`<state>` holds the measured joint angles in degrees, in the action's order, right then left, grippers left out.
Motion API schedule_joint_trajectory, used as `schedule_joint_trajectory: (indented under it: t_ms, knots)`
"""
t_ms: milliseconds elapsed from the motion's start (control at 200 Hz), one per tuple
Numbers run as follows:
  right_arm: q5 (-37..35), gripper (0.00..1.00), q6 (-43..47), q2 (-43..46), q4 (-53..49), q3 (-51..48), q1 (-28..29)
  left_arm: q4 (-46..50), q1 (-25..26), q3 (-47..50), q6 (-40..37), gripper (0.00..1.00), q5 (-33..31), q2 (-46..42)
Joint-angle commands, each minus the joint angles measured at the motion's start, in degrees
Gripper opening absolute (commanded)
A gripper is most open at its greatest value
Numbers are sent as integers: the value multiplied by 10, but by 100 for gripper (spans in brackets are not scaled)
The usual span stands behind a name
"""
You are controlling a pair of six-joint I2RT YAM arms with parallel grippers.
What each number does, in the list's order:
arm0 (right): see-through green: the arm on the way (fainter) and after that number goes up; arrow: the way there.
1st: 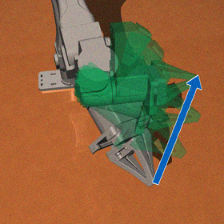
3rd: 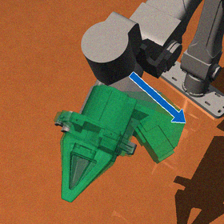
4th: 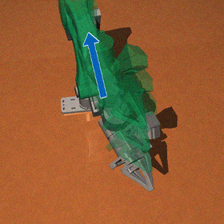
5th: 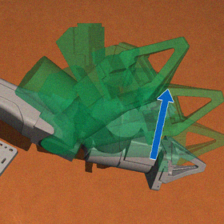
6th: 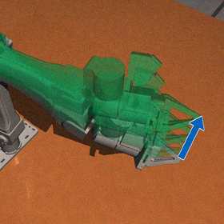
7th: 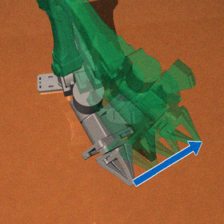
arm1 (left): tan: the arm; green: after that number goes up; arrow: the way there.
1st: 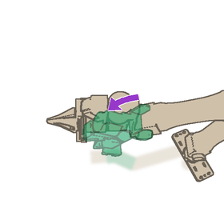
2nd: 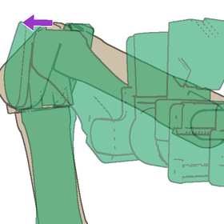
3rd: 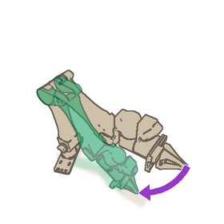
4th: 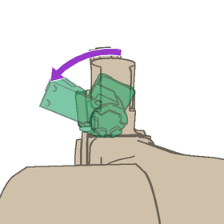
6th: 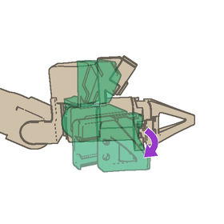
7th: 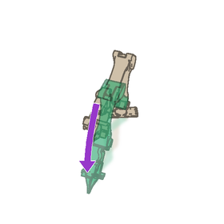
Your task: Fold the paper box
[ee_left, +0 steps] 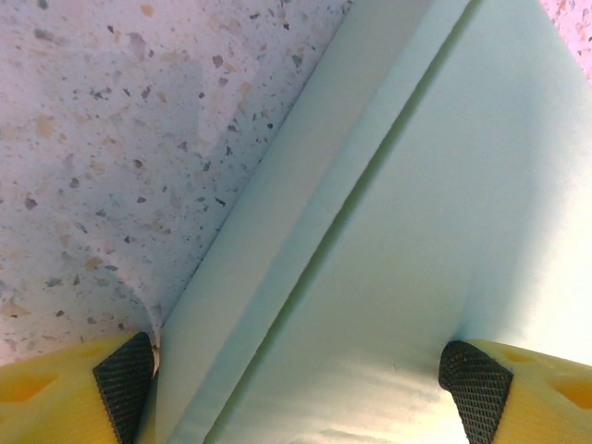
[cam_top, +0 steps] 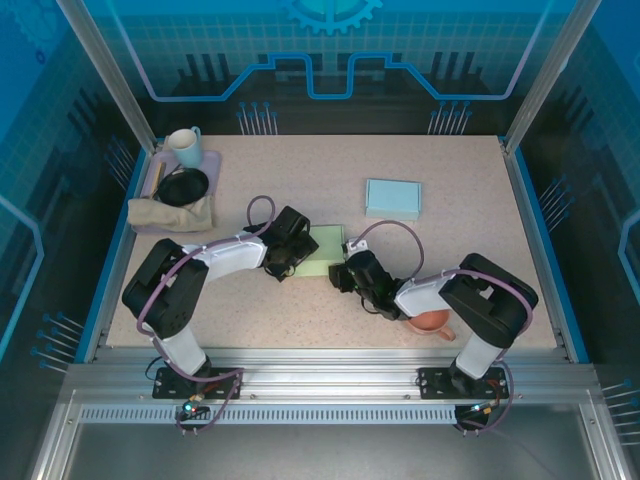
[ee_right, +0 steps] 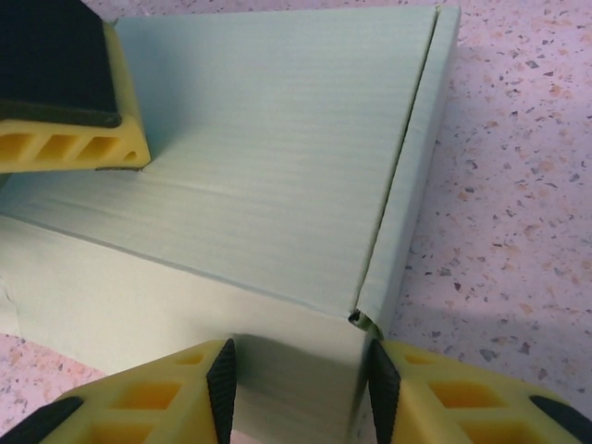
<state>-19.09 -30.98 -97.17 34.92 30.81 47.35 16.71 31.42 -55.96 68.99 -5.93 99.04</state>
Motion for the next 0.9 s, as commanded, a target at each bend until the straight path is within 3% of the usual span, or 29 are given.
schedule_joint_trajectory:
  t_ms: [0, 365, 515, 895]
  knots:
    - [-13, 44, 31, -39, 38, -30, 15, 86, -7, 27, -14, 86, -21, 50]
    - [-27, 48, 45, -84, 147, -58, 18, 107, -7, 16, -38, 88, -31, 75]
    - [-52, 52, 47, -70, 131, -57, 18, 116, -8, 11, -45, 89, -38, 75]
    - [-34, 45, 29, -63, 20, 18, -13, 107, -4, 9, -68, 88, -21, 82]
